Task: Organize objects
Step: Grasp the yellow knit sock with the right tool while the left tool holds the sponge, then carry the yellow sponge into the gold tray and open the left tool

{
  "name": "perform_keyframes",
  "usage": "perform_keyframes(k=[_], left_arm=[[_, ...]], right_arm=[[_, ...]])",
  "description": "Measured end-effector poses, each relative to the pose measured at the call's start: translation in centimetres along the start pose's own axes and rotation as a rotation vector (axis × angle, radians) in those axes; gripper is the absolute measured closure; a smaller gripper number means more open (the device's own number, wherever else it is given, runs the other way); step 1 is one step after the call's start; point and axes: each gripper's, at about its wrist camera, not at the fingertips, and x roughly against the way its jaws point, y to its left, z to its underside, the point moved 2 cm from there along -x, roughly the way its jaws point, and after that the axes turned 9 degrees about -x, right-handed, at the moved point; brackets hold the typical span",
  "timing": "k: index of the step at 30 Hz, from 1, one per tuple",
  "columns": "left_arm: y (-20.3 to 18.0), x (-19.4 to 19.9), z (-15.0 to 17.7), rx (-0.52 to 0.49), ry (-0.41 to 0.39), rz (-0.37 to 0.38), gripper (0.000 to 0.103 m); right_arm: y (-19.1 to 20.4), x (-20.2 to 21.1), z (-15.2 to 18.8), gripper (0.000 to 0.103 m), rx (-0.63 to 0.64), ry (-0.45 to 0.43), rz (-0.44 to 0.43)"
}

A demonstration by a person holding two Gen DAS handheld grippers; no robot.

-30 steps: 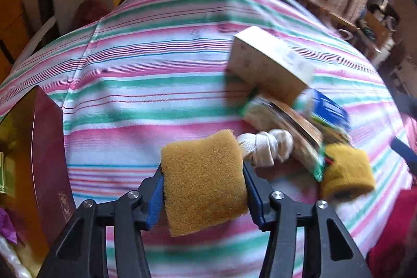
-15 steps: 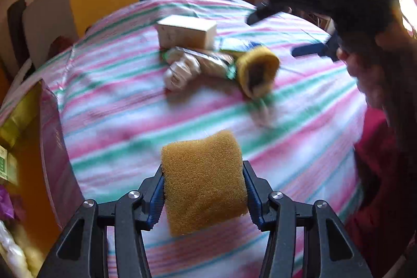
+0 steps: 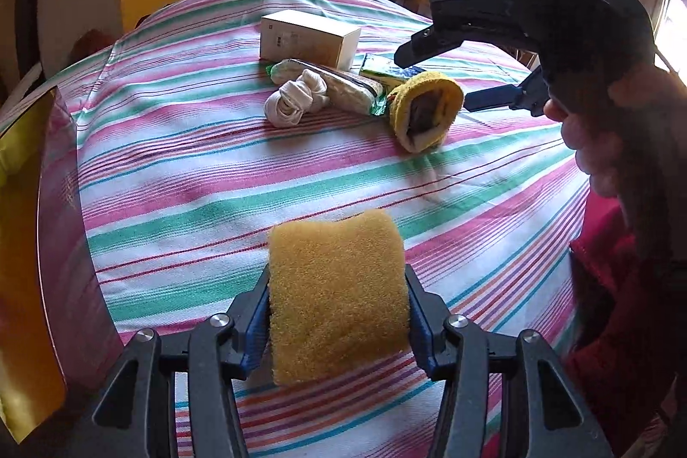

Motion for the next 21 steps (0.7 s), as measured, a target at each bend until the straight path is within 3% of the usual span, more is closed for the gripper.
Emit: perform_keyframes(k=[7,8,9,10,12,21], left_arm=[[-0.1,0.0,0.0,0.012,-0.009,0.001,0.047],[-0.1,0.0,0.1,0.011,-0.010,0.002,0.047],[-0.1,0.0,0.1,0.009,-0.010,0.002,0.047],[-0.2,0.0,0.2,0.005,-0.011,0.002,0.047],[-0.1,-0.1,0.1,-0.004,-0.014,0.001,0.047],[-0.3,0.1,0.1,-0.004,-0.016,0.001,0.047]], right_arm=[[0.5,-0.6,0.2,0.019,0.029,0.024,0.014],[0.7,-0.9,0.3,0.033,0.047,0.037,0.031],[0.8,-1.4,0.5,0.061,0.072,0.058,0.052],[1.0,-2.0,0.9,0.063,0.097,0.092,0.075],[1.4,-1.8,1.2,0.070,0.134,0.077,0.092],[0.8,-2.1,1.2,0.067,0.112,0.093,0.080]])
